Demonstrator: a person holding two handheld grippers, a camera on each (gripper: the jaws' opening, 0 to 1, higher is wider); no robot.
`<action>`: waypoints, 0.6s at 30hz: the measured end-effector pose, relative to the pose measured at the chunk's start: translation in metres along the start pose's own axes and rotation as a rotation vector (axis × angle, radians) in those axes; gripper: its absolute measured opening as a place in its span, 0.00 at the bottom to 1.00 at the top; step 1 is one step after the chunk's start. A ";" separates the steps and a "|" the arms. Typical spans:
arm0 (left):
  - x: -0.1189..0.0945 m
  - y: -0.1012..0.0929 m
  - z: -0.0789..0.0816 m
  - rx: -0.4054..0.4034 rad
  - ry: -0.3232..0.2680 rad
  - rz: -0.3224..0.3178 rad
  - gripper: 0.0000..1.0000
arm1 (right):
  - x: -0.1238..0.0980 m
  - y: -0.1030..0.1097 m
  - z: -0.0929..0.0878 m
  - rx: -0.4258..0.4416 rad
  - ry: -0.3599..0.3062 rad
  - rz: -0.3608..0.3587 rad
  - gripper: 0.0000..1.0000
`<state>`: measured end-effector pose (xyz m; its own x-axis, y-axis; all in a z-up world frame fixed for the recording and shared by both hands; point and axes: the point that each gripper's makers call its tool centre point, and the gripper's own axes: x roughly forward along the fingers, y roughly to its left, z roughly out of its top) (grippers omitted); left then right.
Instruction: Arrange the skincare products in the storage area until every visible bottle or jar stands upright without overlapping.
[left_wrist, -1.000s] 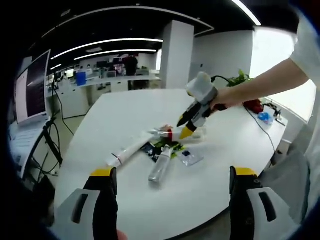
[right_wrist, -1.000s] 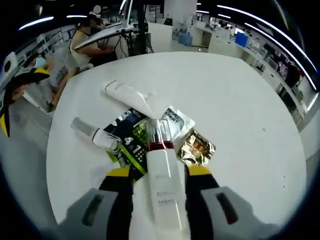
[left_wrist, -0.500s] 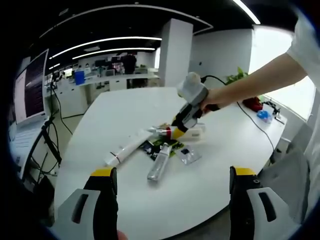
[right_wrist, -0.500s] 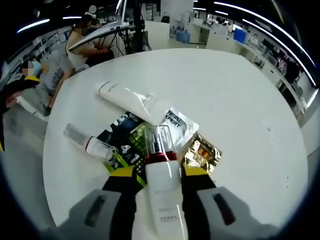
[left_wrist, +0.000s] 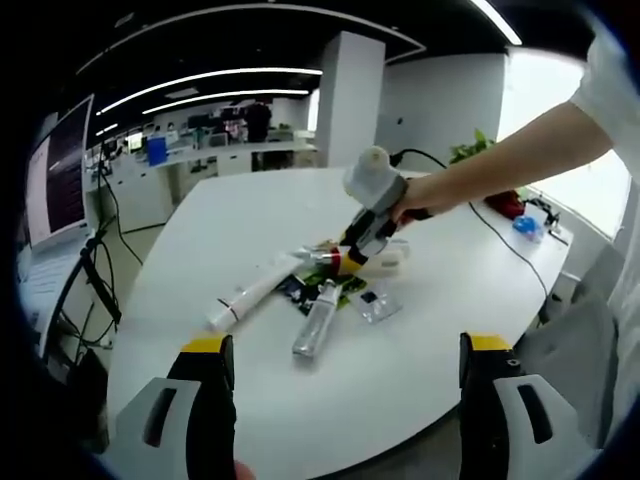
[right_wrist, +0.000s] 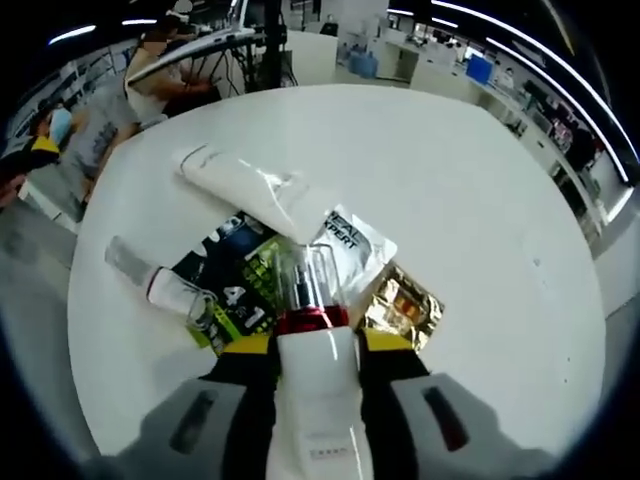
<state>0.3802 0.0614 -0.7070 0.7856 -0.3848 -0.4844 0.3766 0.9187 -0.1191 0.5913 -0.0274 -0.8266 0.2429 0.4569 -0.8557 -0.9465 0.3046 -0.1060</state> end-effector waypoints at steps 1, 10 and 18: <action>0.000 0.000 0.000 0.000 0.001 0.000 0.91 | -0.001 0.000 0.000 0.001 -0.001 0.000 0.32; 0.000 0.000 -0.001 0.004 -0.002 -0.001 0.91 | -0.002 0.001 0.000 -0.053 0.010 -0.028 0.30; 0.000 0.000 0.000 0.006 -0.004 -0.002 0.91 | -0.005 0.000 -0.003 0.002 -0.019 -0.070 0.29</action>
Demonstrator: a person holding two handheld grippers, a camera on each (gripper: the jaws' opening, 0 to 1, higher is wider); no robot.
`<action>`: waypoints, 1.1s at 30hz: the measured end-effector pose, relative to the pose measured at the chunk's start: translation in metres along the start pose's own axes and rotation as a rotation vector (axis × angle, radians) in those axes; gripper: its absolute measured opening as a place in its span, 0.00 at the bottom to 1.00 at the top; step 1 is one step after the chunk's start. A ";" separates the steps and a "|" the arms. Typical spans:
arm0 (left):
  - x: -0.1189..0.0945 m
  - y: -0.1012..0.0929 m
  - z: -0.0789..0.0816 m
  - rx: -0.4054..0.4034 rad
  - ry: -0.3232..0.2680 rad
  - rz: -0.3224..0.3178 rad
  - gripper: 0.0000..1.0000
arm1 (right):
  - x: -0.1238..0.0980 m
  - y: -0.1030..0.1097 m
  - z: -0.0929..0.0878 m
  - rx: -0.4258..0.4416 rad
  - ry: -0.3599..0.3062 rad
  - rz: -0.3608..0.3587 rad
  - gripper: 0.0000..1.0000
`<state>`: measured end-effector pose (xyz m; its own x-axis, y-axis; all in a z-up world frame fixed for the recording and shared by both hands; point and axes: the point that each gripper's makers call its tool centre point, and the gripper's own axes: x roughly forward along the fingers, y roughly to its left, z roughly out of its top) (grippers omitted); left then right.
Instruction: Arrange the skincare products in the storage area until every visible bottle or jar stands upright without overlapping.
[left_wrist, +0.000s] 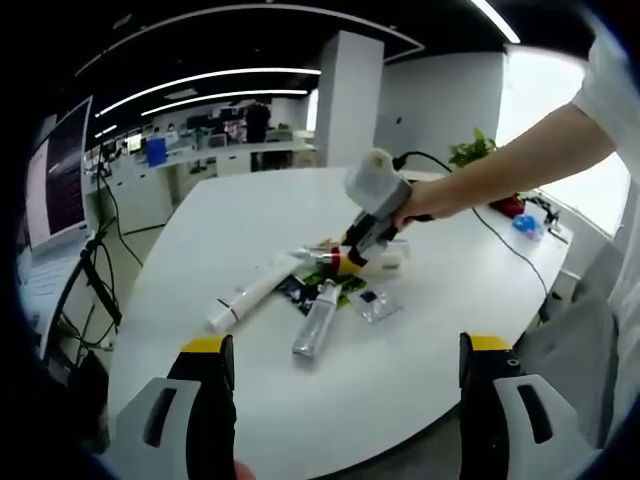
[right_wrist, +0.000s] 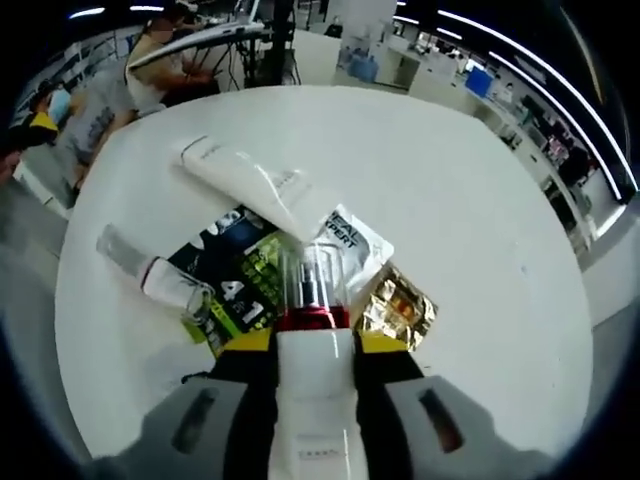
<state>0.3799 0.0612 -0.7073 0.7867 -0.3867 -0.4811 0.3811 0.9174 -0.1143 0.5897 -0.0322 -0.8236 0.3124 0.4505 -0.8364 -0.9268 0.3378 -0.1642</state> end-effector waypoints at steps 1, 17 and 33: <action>0.000 0.000 0.000 0.000 0.000 0.000 0.91 | -0.001 0.000 0.000 0.013 -0.009 -0.003 0.29; 0.000 -0.004 0.001 0.006 0.002 -0.012 0.91 | -0.049 -0.018 -0.005 0.267 -0.197 -0.128 0.28; -0.001 -0.006 0.000 0.039 0.000 -0.022 0.90 | -0.111 -0.039 -0.033 0.507 -0.329 -0.280 0.28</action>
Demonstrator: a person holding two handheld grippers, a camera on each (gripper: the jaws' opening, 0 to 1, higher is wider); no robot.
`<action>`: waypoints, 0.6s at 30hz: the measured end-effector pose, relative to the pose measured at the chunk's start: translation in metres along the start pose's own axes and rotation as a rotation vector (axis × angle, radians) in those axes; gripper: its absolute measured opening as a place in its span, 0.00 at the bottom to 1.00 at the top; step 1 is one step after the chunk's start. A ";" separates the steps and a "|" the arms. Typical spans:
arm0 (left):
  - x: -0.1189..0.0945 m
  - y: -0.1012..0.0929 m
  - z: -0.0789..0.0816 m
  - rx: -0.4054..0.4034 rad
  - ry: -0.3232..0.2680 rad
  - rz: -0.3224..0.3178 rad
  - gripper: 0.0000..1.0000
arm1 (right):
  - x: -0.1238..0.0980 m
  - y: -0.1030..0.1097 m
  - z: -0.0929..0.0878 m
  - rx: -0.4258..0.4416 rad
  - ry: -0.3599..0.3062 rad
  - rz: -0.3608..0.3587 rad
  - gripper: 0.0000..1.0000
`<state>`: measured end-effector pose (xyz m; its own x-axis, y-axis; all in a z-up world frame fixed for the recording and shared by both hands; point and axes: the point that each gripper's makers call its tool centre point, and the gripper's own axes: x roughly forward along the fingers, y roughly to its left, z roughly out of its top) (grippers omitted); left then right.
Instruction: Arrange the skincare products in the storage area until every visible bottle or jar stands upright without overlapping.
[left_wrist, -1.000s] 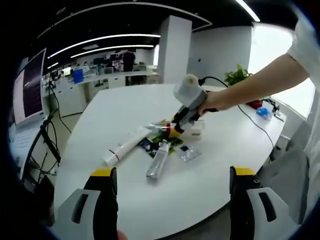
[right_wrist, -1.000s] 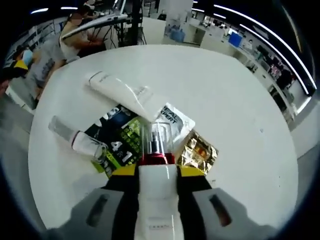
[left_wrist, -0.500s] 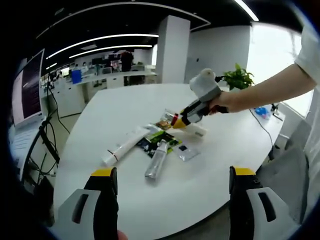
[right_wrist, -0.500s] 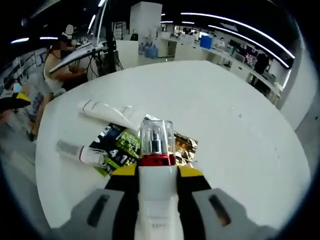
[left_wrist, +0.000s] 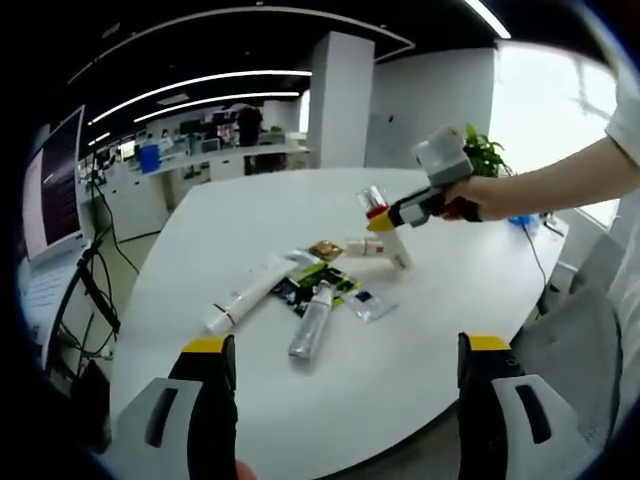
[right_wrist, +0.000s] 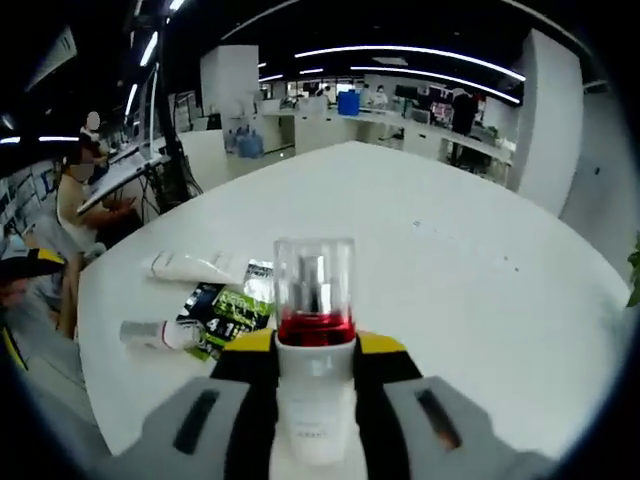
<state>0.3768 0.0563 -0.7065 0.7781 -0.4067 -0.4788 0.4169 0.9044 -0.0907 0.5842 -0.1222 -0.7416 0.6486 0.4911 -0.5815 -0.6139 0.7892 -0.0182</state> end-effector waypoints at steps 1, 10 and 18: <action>0.000 0.000 0.000 0.002 0.000 -0.001 0.90 | -0.003 -0.003 -0.001 0.011 -0.006 -0.011 0.28; 0.000 -0.003 0.000 0.019 -0.001 -0.013 0.89 | -0.044 -0.041 -0.019 0.177 -0.075 -0.202 0.28; 0.000 -0.006 0.000 0.041 0.003 -0.022 0.89 | -0.065 -0.053 -0.036 0.246 -0.103 -0.360 0.28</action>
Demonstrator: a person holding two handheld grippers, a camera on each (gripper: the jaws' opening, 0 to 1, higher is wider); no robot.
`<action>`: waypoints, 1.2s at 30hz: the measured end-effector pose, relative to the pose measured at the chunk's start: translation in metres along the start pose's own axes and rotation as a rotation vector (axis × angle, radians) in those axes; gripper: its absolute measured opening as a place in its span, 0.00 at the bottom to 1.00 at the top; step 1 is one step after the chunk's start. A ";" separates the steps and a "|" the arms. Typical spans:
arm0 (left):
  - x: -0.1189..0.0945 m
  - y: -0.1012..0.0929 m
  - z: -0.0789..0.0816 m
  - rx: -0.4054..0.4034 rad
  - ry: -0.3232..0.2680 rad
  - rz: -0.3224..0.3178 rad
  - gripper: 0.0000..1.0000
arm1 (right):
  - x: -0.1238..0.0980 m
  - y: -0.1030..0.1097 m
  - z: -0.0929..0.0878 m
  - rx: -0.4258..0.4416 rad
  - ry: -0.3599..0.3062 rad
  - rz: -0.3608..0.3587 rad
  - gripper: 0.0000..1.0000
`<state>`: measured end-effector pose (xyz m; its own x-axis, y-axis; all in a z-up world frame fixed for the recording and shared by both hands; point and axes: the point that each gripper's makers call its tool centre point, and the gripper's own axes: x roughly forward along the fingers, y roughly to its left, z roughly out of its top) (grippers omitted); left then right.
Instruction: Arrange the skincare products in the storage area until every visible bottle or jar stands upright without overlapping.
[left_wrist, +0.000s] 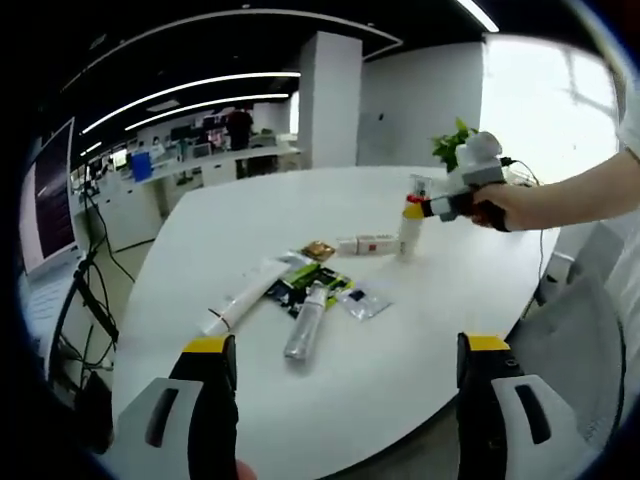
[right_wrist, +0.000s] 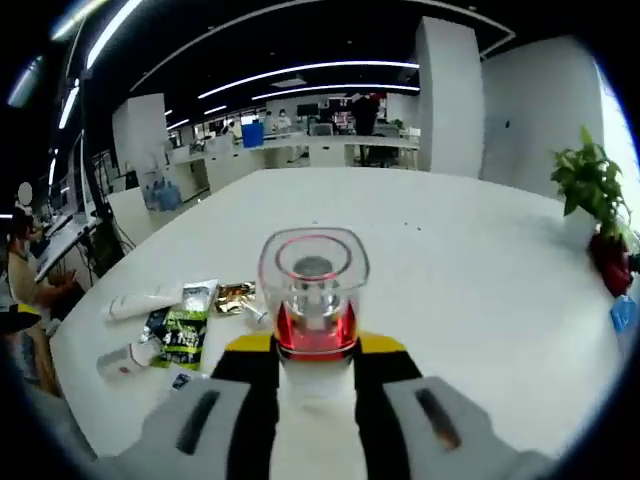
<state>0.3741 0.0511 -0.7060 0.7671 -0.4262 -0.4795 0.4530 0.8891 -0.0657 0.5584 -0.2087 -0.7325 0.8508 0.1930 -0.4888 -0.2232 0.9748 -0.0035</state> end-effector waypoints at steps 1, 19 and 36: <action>0.000 0.000 0.000 0.002 0.000 -0.001 0.89 | -0.001 -0.001 -0.001 0.016 -0.007 -0.015 0.28; -0.001 -0.004 0.002 0.022 -0.012 -0.005 0.89 | -0.004 -0.016 -0.001 0.008 -0.041 -0.127 0.29; -0.002 -0.008 0.001 0.023 -0.014 -0.020 0.89 | -0.019 -0.013 -0.015 -0.011 -0.013 -0.056 0.42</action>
<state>0.3699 0.0449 -0.7037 0.7639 -0.4463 -0.4661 0.4784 0.8764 -0.0551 0.5381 -0.2267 -0.7362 0.8681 0.1401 -0.4763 -0.1807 0.9827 -0.0403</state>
